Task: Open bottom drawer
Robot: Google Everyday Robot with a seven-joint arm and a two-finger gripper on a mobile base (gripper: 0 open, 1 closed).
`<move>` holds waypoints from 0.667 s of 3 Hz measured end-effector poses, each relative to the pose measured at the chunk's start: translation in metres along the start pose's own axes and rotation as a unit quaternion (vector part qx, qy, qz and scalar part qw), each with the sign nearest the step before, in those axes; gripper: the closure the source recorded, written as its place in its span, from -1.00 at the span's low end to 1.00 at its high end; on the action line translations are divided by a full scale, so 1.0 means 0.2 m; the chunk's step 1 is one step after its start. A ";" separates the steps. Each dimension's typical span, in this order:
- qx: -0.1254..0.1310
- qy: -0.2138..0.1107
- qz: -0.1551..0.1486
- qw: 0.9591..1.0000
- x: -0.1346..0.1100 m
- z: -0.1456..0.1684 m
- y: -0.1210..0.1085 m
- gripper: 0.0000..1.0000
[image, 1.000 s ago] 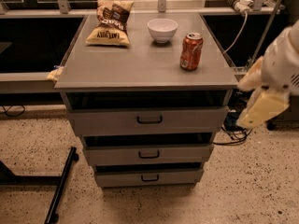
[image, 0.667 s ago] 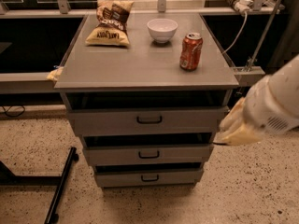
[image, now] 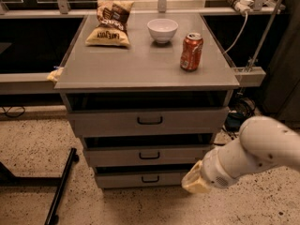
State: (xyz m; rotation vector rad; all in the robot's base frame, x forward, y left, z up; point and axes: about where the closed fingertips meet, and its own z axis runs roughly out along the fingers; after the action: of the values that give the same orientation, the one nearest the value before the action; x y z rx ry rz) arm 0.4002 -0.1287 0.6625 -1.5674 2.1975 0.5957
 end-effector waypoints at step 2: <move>-0.015 -0.009 0.012 1.000 0.13 0.21 -0.02 1.00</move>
Offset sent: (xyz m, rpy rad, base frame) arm -0.0039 -0.0005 -0.0841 0.0326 0.0270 -0.0114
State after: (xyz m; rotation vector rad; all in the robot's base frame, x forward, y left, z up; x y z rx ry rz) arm 0.3977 -0.1272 0.6133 -1.5458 2.2078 0.6493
